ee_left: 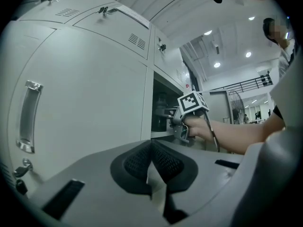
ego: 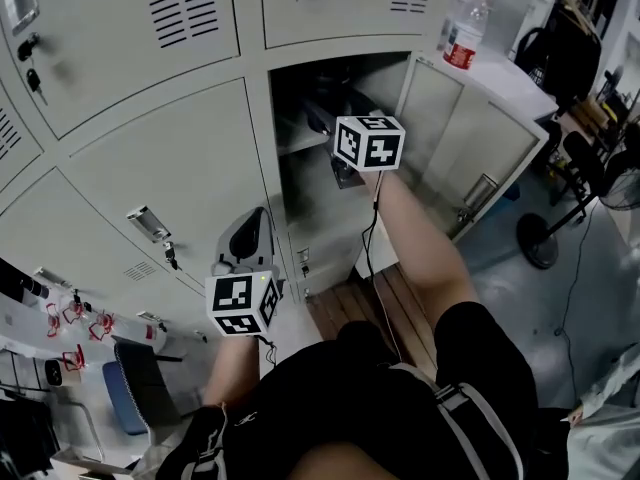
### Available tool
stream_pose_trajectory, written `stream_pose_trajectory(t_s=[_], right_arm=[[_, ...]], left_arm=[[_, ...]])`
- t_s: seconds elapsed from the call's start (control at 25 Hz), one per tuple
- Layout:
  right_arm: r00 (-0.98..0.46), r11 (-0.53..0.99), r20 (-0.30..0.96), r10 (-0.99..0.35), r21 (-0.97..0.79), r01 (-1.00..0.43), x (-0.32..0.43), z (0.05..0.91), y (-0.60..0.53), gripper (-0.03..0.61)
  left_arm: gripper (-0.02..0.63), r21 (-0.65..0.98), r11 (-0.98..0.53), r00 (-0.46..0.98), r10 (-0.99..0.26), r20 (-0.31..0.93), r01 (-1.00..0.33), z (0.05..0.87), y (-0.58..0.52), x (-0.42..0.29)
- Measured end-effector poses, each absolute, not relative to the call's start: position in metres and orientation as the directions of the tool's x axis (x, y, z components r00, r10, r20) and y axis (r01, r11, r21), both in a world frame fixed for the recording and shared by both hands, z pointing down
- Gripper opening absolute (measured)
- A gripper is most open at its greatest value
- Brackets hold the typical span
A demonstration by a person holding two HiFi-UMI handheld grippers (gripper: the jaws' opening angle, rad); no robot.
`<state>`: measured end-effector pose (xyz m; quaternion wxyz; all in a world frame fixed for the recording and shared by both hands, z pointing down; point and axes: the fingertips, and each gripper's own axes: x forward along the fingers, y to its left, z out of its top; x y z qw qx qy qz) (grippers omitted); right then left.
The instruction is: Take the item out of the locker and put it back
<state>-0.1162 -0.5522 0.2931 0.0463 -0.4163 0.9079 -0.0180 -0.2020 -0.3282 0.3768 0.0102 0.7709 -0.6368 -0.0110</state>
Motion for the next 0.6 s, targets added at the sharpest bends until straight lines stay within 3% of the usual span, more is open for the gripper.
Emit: stream_pose_trajectory(t_s=[0.2,0.28,0.4,0.6], right_arm=[[-0.63,0.643,-0.164,-0.759,-0.039,-0.765,-0.091,0.287,-0.506,0.365],[-0.607,0.629,-0.213,-0.766,-0.051,-0.776,-0.076,0.285,-0.484,0.266],[-0.554,0.59,-0.253,-0.793,-0.091,-0.802,-0.051,0.292,-0.457,0.016],[-0.523,0.54,-0.198,-0.829,-0.043,-0.84,-0.031,0.328,-0.424,0.015]], left_arm=[[0.012,0.036,-0.216,0.217,-0.976,0.012,-0.976,0.384,-0.337,-0.188],[0.012,0.04,-0.231,0.232,-0.973,0.014,-0.972,0.385,-0.34,-0.181],[0.012,0.043,-0.252,0.253,-0.967,0.019,-0.967,0.386,-0.345,-0.17],[0.012,0.048,-0.278,0.279,-0.96,0.029,-0.959,0.392,-0.35,-0.156]])
